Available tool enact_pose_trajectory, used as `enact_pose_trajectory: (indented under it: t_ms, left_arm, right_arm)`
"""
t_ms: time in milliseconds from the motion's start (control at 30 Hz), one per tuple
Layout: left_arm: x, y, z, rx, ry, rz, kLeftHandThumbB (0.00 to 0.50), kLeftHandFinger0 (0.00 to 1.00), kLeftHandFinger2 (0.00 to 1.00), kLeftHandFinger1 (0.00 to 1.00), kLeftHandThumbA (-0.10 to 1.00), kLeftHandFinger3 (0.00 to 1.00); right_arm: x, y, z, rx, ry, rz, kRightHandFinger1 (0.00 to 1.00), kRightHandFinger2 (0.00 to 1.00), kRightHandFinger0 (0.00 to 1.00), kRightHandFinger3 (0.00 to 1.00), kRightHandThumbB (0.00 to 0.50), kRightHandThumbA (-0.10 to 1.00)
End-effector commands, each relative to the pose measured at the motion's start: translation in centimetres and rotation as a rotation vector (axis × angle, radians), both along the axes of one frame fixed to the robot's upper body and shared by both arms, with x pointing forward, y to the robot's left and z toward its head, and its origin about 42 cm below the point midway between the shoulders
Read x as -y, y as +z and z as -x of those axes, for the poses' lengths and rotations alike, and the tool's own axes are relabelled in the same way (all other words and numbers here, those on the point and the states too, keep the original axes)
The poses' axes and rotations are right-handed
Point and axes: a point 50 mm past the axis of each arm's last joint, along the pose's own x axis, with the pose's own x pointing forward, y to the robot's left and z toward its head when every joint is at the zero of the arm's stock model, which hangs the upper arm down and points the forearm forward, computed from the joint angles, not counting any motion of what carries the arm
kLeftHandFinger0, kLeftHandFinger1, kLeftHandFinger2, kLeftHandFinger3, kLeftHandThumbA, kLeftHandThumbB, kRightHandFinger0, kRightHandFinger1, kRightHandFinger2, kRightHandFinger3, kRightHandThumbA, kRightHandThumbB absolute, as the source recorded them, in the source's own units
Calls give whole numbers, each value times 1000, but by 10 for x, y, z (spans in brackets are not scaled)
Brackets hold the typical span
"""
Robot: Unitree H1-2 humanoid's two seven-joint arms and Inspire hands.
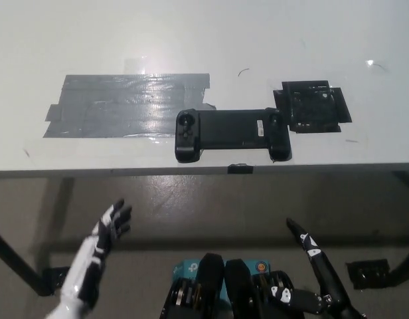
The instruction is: A controller is being placed at the center of the desk near the left hand and the robot uses its left hand's index finger to press a button at the left area of the controller
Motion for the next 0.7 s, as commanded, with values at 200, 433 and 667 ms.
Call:
enact_pose_trajectory:
  t_ms: [200,433,667]
  left_arm:
    - [-7,86,-72,-4,-284,-118,354,0,7,0,1000,1000]
    - [12,107,-122,-151,-383,-109,403,143,246,96,1000,1000]
    - [22,102,-154,-325,-486,-37,361,88,200,20,1000,1000]
  right_arm:
    - [0,16,-11,95,22,9,1000,1000,1000,1000,243,1000]
    - [1,17,-14,96,21,10,1000,1000,1000,1000,238,1000]
    - [-1,17,-17,98,23,4,1000,1000,1000,1000,226,1000]
